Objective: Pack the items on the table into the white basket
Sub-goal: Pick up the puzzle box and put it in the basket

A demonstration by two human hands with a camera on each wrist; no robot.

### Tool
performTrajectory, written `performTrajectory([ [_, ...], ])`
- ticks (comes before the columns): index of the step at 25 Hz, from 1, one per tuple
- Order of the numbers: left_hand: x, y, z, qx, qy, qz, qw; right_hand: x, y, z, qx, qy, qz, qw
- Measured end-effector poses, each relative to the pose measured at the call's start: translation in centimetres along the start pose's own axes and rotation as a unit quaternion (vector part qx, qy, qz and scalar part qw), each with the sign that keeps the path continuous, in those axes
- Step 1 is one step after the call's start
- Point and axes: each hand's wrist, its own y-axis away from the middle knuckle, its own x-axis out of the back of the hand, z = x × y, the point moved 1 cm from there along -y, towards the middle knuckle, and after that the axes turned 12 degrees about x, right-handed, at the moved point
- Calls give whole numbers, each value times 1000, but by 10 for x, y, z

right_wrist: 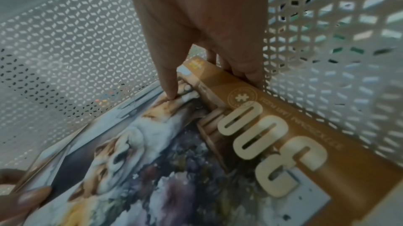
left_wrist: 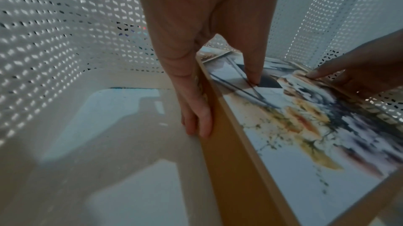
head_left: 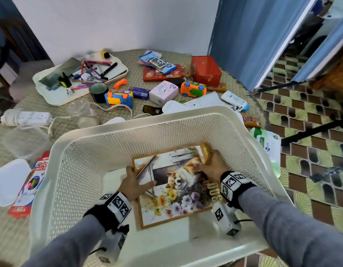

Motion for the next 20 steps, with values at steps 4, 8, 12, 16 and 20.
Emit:
performTrajectory([
  [4,0,-3,-4,59,-30,-42,997,-9,-7,11,37,105,-68,991],
  [8,5,-10,-9,68,-11,-80,994,-8,-10,14,51,142,-85,985],
  [12,2,-5,-9,37,-16,-38,998,-5,-11,14,56,138,-88,985],
  [16,3,-4,-8,35,-33,-45,998,-1,-10,10,72,163,-96,979],
  [20,8,0,-2,39,-75,-37,996,-1,-10,4,81,190,-90,974],
])
